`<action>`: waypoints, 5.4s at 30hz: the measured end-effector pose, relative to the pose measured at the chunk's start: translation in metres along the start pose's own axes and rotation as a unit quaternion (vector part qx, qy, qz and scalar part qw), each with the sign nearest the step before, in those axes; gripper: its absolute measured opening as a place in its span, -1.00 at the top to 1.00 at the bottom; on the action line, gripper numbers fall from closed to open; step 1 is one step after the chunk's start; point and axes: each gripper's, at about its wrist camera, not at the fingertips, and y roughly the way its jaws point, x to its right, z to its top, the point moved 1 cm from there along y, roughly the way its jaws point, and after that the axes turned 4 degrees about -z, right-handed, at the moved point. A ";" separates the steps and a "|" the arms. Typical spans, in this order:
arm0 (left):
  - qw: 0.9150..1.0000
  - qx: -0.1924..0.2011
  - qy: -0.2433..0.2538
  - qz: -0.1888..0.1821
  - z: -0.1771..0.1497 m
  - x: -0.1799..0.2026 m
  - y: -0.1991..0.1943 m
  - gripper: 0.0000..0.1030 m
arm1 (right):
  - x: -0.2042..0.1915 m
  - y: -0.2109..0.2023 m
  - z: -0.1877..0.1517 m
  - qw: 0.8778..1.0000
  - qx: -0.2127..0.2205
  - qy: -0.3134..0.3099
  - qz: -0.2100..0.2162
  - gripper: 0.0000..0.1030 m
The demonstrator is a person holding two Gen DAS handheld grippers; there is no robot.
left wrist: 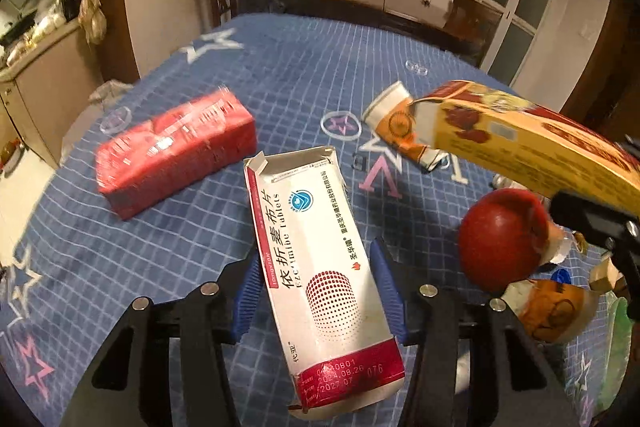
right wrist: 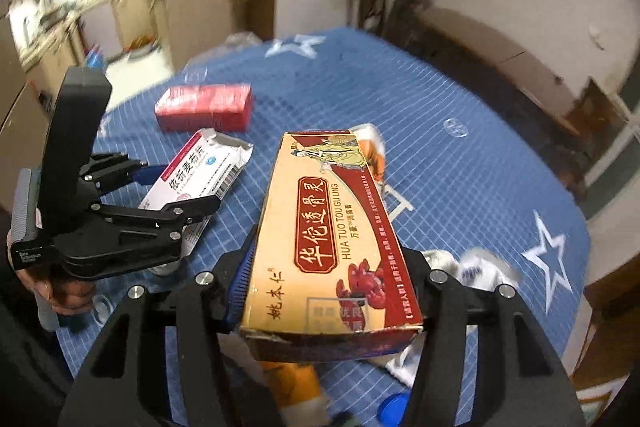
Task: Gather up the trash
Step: 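Grasp the white medicine box with left tool while right tool grasps yellow box, then carry the white box with left tool while right tool carries yellow box to bin, then open both tools over the green bin, releasing both boxes inside, then swing both open tools back toward the table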
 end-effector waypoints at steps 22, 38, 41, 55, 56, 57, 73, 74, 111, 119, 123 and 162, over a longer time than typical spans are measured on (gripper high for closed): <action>0.993 0.069 0.088 -0.026 -0.041 0.049 -0.107 -0.04 | -0.063 -0.106 -0.127 0.946 0.166 0.203 -0.189 -0.07; 0.983 0.098 0.156 -0.016 -0.079 0.106 -0.122 -0.04 | -0.064 -0.137 -0.178 0.907 0.178 0.263 -0.275 -0.07; 0.979 0.108 0.171 -0.027 -0.077 0.121 -0.128 -0.04 | -0.059 -0.150 -0.184 0.899 0.186 0.272 -0.289 -0.07; 0.947 0.120 0.272 -0.123 -0.087 0.261 -0.143 -0.04 | -0.005 -0.233 -0.262 0.820 0.186 0.354 -0.409 -0.07; 0.944 0.121 0.278 -0.127 -0.089 0.271 -0.144 -0.04 | -0.001 -0.237 -0.269 0.814 0.184 0.361 -0.416 -0.07; 0.940 0.122 0.289 -0.133 -0.092 0.286 -0.145 -0.04 | 0.003 -0.243 -0.276 0.808 0.181 0.367 -0.424 -0.07; 0.870 0.096 0.421 -0.240 -0.161 0.465 -0.131 -0.05 | 0.047 -0.292 -0.379 0.723 0.100 0.466 -0.500 -0.07; 0.867 0.094 0.425 -0.243 -0.164 0.470 -0.129 -0.05 | 0.050 -0.292 -0.382 0.721 0.091 0.471 -0.501 -0.07; 0.783 -0.029 0.543 -0.302 -0.201 0.532 -0.033 -0.09 | 0.110 -0.262 -0.401 0.720 -0.026 0.536 -0.440 -0.07; 0.789 -0.036 0.538 -0.295 -0.198 0.533 -0.024 -0.10 | 0.119 -0.252 -0.400 0.727 -0.032 0.536 -0.428 -0.07; 0.793 -0.046 0.533 -0.290 -0.194 0.538 -0.016 -0.27 | 0.128 -0.246 -0.397 0.733 -0.035 0.529 -0.427 -0.10; 0.838 -0.019 0.476 -0.265 -0.173 0.509 -0.026 -0.49 | 0.118 -0.247 -0.408 0.724 -0.021 0.537 -0.433 -0.37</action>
